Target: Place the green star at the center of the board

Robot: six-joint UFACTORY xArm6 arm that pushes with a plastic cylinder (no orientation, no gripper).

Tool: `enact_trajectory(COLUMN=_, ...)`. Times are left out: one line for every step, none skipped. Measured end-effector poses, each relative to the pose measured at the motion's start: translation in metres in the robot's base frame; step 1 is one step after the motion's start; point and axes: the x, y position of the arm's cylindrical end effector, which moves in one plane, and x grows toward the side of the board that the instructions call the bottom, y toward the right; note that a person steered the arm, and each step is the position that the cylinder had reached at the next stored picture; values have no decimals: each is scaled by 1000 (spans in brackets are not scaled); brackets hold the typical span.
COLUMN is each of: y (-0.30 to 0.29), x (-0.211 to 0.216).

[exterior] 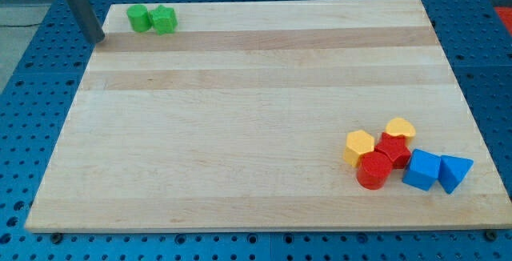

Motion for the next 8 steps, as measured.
enact_trajectory(y=7, x=-47)
enact_trajectory(y=20, x=-64)
enact_trajectory(y=40, x=-64)
enact_trajectory(y=66, x=-60)
enact_trajectory(y=96, x=-54)
enact_trajectory(y=120, x=-39)
enact_trajectory(y=141, x=-19)
enact_trajectory(y=160, x=10)
